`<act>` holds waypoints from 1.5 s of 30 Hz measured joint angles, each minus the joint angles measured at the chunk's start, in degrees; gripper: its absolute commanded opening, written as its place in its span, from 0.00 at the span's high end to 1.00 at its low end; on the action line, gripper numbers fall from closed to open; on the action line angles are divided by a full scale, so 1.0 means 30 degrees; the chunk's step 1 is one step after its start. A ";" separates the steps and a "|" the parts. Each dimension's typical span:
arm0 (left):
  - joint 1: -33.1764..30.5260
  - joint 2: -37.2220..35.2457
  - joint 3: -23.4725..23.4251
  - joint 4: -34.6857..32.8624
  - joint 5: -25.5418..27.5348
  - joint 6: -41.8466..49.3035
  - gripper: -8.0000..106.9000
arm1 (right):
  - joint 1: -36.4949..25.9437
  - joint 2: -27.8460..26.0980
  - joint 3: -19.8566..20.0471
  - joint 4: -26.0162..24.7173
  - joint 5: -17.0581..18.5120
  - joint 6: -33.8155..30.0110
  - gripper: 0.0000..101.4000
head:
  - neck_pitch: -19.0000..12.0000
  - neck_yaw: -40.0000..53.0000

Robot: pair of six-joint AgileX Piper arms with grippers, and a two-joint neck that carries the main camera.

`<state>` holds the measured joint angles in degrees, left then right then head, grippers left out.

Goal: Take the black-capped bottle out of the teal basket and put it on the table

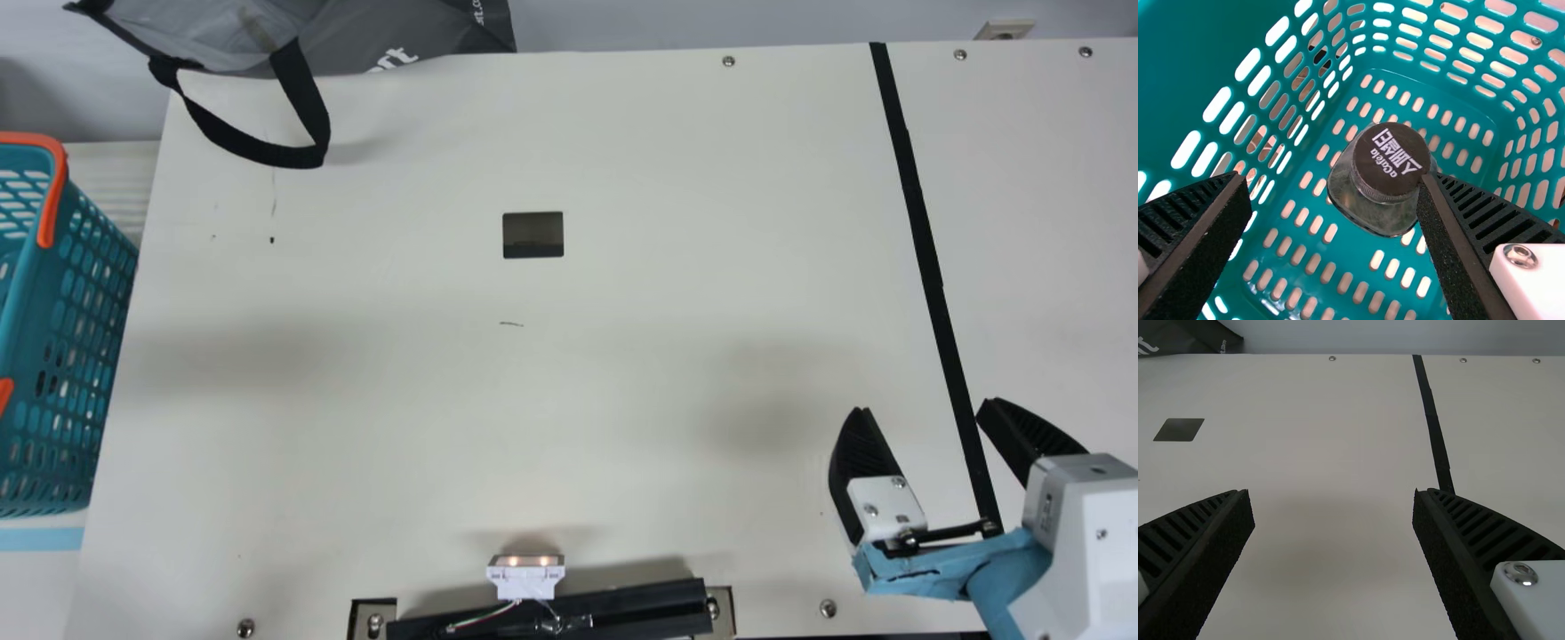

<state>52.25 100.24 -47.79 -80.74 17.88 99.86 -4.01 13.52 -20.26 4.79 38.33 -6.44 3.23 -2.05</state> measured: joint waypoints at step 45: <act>-0.1076 0.1235 -0.0717 -0.3312 0.0567 0.2139 0.00 | 0.0000 0.0000 0.0000 0.0000 -0.0032 0.0000 0.10 | -0.0098 0.0000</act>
<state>49.02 103.94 -49.94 -90.68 19.58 106.28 -4.01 13.52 -20.26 4.79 38.24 -6.44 2.93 -2.05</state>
